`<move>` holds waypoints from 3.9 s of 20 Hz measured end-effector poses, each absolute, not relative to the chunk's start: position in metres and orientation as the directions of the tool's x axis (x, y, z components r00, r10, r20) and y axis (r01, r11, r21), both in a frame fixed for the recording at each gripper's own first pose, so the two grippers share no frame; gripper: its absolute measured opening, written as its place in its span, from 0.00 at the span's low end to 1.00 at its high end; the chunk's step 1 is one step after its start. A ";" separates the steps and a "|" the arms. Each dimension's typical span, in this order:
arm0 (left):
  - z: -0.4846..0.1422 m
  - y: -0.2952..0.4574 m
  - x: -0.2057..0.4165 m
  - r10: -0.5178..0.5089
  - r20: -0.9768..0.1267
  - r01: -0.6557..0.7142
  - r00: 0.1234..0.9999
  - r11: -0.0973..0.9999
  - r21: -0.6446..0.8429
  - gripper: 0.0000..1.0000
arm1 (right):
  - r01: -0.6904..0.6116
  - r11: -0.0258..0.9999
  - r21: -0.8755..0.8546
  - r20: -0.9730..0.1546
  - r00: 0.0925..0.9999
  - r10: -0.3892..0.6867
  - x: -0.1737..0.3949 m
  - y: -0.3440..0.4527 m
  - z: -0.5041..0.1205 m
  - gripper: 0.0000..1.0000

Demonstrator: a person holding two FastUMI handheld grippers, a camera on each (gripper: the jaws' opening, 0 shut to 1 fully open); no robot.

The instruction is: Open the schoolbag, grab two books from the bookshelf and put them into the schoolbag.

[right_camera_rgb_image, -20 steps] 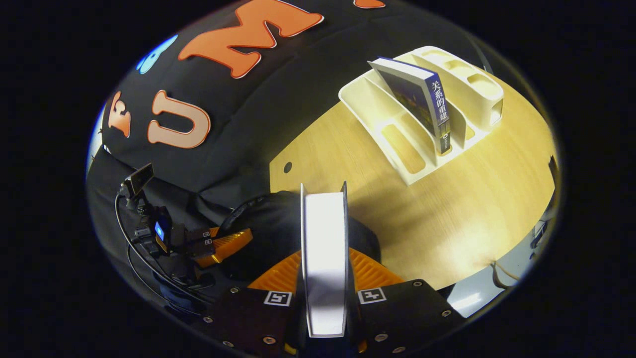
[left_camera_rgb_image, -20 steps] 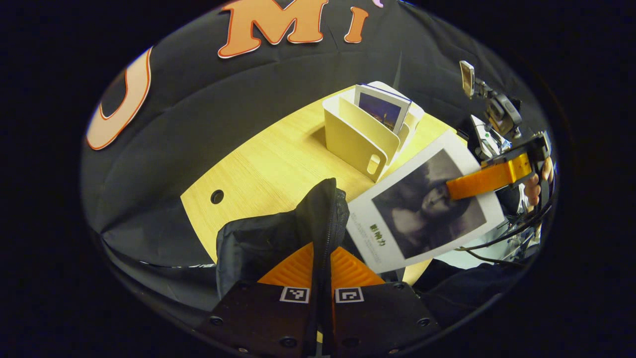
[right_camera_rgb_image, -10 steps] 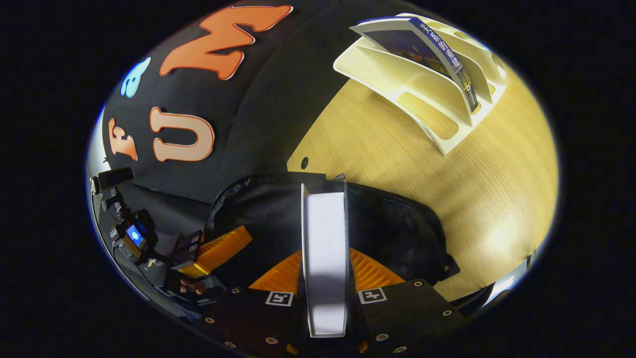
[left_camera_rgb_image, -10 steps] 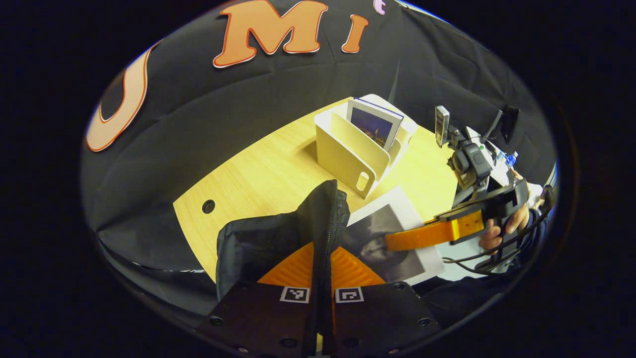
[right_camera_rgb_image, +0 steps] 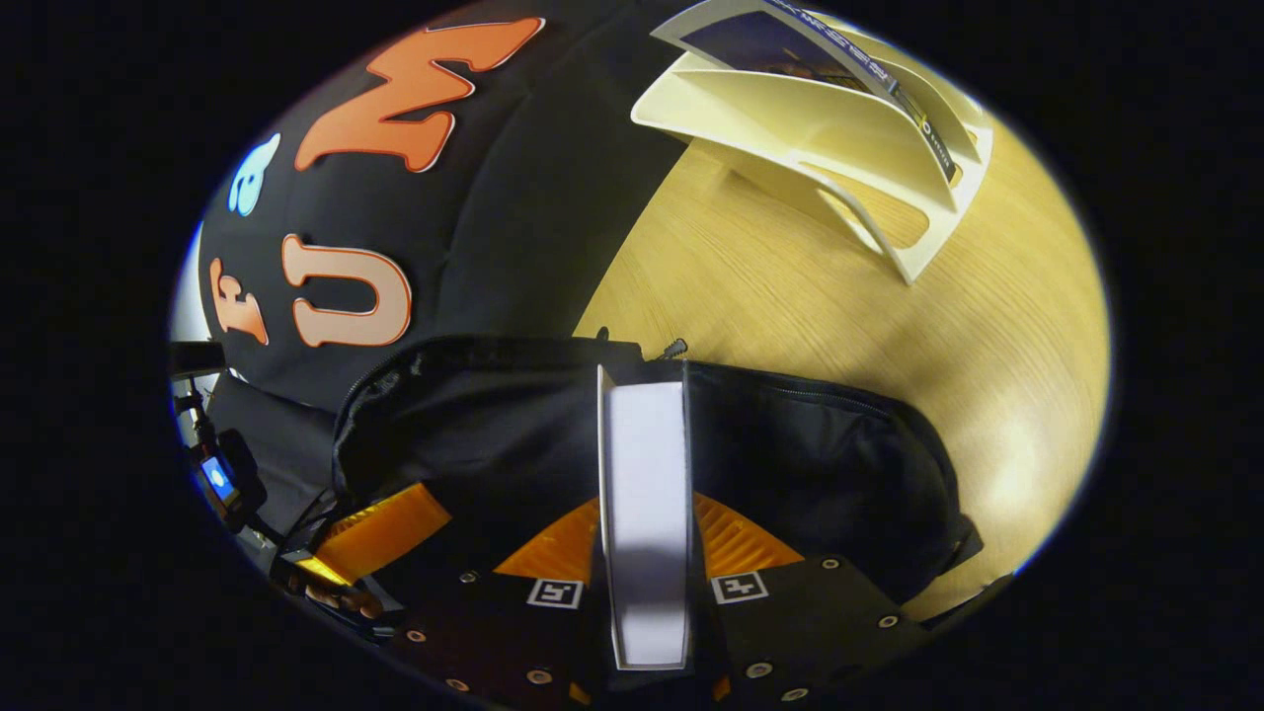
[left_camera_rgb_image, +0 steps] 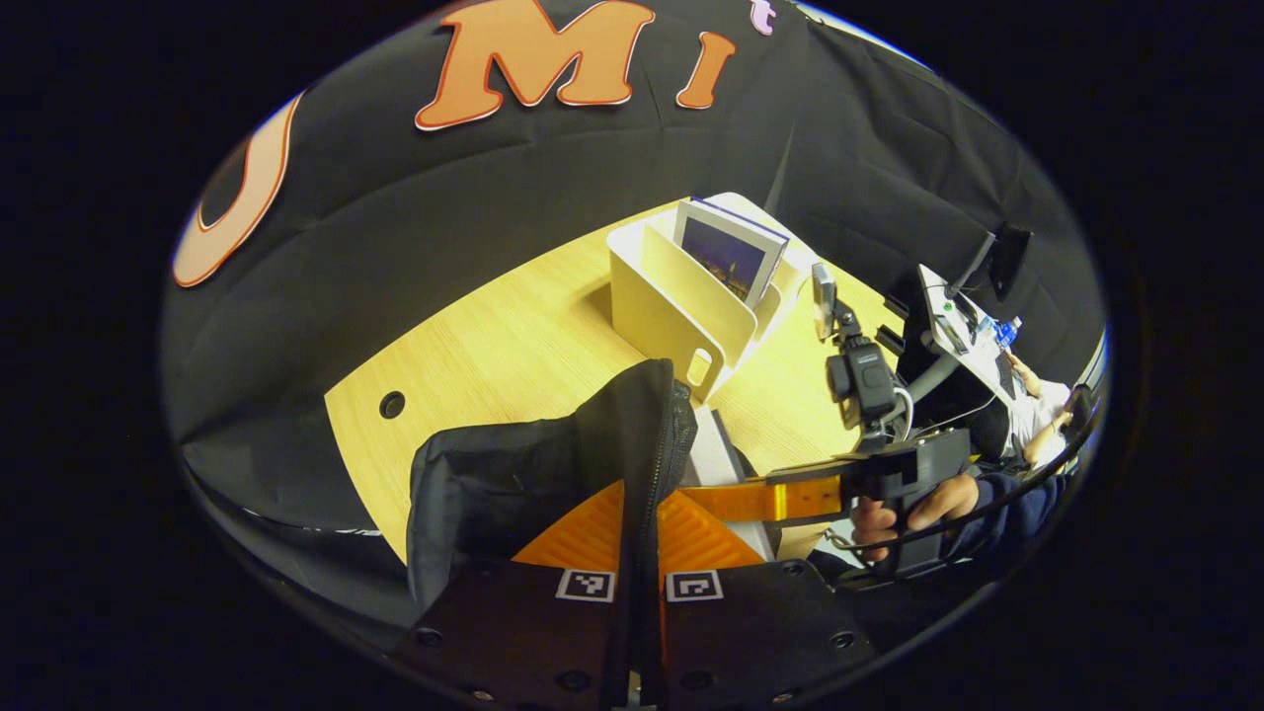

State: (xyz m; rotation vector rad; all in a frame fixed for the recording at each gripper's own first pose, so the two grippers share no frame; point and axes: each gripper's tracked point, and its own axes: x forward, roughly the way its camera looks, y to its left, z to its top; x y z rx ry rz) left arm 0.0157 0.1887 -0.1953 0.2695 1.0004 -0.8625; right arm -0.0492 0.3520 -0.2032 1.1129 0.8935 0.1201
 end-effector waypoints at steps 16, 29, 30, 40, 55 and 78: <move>-0.212 0.191 0.018 -0.451 -0.844 0.664 0.290 0.730 -0.163 0.05 | 0.261 0.756 0.601 -0.791 0.326 0.517 -0.117 0.299 -0.200 0.96; -0.238 0.171 0.008 -0.377 -0.882 0.588 0.282 0.794 -0.152 0.05 | 0.108 0.941 0.321 -0.898 0.351 0.266 -0.069 0.115 -0.110 0.98; -0.241 0.170 0.007 -0.372 -0.885 0.578 0.281 0.802 -0.154 0.05 | 0.102 0.949 0.299 -0.901 0.356 0.246 -0.059 0.100 -0.102 0.98; -0.247 0.167 -0.004 -0.306 -0.905 0.432 0.295 0.888 -0.160 0.05 | -0.014 0.981 0.193 -0.939 0.289 0.188 0.033 0.047 -0.092 0.98; -0.247 0.170 -0.016 -0.215 -0.928 0.294 0.304 0.948 -0.123 0.05 | -0.044 0.996 0.077 -0.979 0.185 0.084 0.110 0.043 -0.164 0.64; -0.247 0.180 -0.015 -0.326 -0.904 0.476 0.275 0.864 -0.167 0.05 | 0.157 0.987 -0.028 -0.950 0.302 -0.074 0.019 0.042 -0.096 0.37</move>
